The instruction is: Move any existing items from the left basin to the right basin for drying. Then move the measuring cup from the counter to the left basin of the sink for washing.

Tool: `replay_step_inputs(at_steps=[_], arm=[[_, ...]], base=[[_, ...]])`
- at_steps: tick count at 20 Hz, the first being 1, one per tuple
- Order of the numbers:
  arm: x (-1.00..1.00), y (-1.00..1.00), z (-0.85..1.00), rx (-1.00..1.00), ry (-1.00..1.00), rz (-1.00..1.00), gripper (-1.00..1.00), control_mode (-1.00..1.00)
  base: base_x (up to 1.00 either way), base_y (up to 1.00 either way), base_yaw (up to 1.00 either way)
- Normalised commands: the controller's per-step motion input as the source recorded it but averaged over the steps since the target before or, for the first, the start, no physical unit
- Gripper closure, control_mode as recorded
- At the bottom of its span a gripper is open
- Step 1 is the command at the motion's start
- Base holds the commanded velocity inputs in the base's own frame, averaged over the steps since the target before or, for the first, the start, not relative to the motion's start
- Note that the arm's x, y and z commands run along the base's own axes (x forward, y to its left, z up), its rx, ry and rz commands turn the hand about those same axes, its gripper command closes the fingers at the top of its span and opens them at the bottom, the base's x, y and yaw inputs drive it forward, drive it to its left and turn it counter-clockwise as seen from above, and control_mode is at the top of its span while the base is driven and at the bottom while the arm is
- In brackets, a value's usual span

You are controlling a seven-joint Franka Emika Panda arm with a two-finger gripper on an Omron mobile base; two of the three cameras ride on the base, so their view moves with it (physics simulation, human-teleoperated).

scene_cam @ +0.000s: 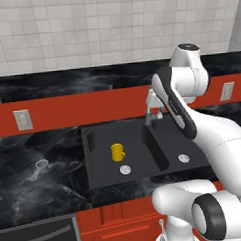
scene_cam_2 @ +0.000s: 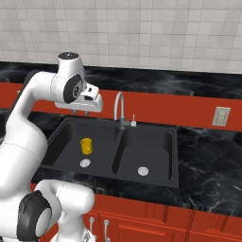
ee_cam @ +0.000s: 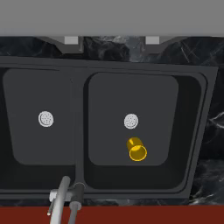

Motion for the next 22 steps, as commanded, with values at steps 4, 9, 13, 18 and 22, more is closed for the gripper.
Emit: replay_step_inputs(at_steps=[4, 9, 13, 18, 22], arm=[[-0.2, 0.02, 0.0, 0.0, -0.03, 0.0, -1.0, -1.0], [-0.33, 0.2, -0.03, 0.0, -0.08, 0.0, -1.0, -1.0], [-0.29, 0.24, -0.12, 0.0, -0.03, 0.0, -1.0, -1.0], [-0.15, 0.22, -0.19, 0.0, 0.0, 0.02, -1.0, -1.0], [-0.01, 0.12, -0.27, 0.0, 0.0, 0.08, -1.0, -1.0]], base=[[0.0, 0.0, 0.0], [0.0, 0.0, 0.0], [0.0, 0.0, 0.0], [0.0, 0.0, 0.0], [0.0, 0.0, 0.0]])
